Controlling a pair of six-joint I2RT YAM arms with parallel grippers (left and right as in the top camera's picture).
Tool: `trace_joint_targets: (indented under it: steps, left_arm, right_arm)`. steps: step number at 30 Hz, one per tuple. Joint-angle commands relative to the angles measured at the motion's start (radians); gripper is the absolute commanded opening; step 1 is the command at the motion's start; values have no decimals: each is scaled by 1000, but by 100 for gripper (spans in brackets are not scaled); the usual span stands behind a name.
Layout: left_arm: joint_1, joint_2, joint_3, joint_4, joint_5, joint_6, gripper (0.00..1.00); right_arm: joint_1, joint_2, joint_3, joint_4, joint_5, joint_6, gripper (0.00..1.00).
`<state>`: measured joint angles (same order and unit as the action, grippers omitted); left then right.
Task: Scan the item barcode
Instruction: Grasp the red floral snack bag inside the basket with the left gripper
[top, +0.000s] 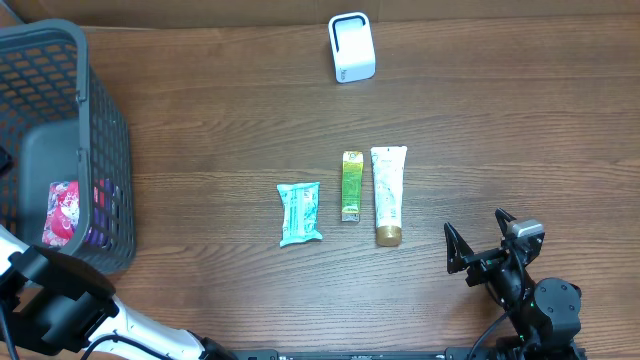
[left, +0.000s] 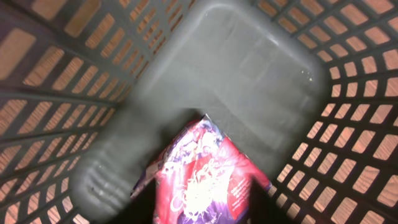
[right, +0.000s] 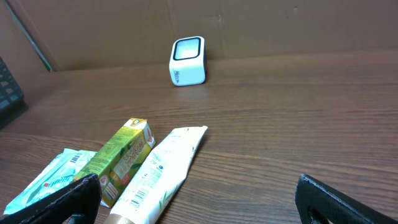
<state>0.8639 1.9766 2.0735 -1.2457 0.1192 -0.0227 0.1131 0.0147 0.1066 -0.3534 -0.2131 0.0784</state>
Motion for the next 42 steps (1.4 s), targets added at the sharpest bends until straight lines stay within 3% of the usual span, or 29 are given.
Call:
trace_joint_targets:
  steps: [1,9,21,24,30,33,42]
  left_arm:
    - [-1,-6,-34,6,4,27,68]
    - [-1,-6,-227,79,4,185,100]
    - [-2,-5,-349,172,-54,399,100]
    - [-2,-2,-351,190,-33,476,99]
    - [-5,-2,-384,231,147,706,100]
    - [-16,-2,-418,234,145,813,100]
    - [-44,-2,-515,309,151,839,100]
  right_arm:
    - [6,-12,7,-20,-13,4,100]
    - [6,-12,7,-21,-13,4,100]
    - [6,-12,7,-21,-13,4,100]
    - [6,-12,7,-21,-13,4,100]
    - [6,-12,7,-20,-13,4,100]
    - [6,-12,7,-20,-13,4,100]
    - [6,-12,7,-21,-13,4,100]
